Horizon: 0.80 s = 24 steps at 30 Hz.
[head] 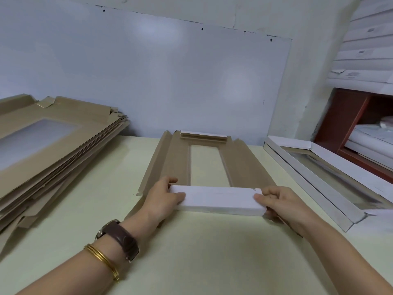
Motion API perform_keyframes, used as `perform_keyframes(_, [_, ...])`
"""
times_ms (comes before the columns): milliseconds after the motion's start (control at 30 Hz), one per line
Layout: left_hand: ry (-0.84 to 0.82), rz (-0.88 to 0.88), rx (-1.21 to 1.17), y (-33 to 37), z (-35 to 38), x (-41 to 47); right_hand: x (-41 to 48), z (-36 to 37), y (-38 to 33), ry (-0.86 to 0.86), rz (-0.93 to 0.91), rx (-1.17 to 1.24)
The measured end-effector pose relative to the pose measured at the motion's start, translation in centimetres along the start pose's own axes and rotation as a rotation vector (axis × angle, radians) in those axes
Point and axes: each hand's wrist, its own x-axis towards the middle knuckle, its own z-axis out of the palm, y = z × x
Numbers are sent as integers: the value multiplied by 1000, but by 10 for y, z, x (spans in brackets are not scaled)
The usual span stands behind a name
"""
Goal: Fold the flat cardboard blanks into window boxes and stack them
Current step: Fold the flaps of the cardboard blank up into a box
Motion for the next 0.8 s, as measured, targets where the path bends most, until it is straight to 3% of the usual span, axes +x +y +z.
perform_keyframes(200, [-31, 71, 153, -5, -1, -4, 1, 15, 20, 123, -154, -237])
perform_keyframes(333, [-29, 211, 363, -6, 0, -8, 0, 21, 24, 171, -270, -453])
perform_keyframes(467, [-83, 390, 647, -7, 2, -12, -4, 23, 26, 103, -312, -658])
perform_keyframes(567, [-206, 559, 782, -6, 10, -13, -3, 29, 23, 30, -453, -875])
perform_keyframes(667, [-315, 601, 828, -4, 29, -13, 3, 42, 13, -87, -500, -1069])
perform_keyframes(800, [-366, 596, 942, -9, 56, -11, 2, 73, -1, -159, -470, -1069])
